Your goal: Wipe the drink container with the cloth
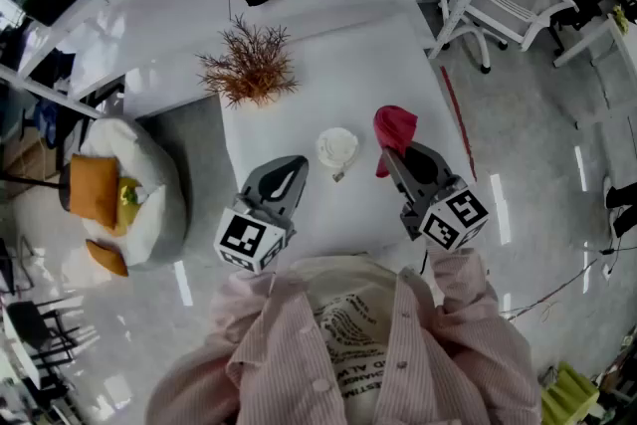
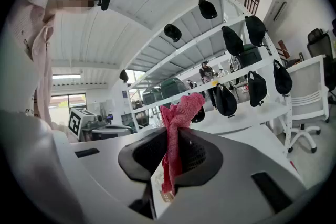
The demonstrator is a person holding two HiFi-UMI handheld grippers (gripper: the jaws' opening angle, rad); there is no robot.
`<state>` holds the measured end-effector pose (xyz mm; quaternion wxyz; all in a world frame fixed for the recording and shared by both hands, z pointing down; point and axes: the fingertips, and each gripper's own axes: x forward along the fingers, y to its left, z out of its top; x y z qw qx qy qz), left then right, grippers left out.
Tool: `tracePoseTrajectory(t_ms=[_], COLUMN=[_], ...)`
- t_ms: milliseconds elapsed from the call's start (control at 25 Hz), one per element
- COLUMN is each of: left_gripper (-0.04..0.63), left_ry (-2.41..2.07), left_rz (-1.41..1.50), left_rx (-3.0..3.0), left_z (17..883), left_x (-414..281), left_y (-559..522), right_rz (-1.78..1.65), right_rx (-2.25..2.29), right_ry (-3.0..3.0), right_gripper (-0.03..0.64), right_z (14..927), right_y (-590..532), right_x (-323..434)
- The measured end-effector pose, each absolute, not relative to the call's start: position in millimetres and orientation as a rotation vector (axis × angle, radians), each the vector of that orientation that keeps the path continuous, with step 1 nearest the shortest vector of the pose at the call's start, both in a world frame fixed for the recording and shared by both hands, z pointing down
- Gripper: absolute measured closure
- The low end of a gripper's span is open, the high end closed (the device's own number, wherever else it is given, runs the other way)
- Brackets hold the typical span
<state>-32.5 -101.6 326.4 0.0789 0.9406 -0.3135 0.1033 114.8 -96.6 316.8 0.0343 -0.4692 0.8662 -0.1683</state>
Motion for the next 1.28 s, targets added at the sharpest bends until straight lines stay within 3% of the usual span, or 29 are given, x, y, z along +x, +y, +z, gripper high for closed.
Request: tracePoseTrajectory(t_ms=[1280], left_gripper=[0.592], left_ry=[-1.18], left_rz=[0.156], left_rx=[2.814], left_z=[277.8], left_x=[-69.9], left_y=[-109.2], right_rz=[-0.294], right_rx=[-1.573], right_ry=[2.557], right_gripper=[0.575], right_z=[274.8], right_y=[-74.3], right_x=[140.7])
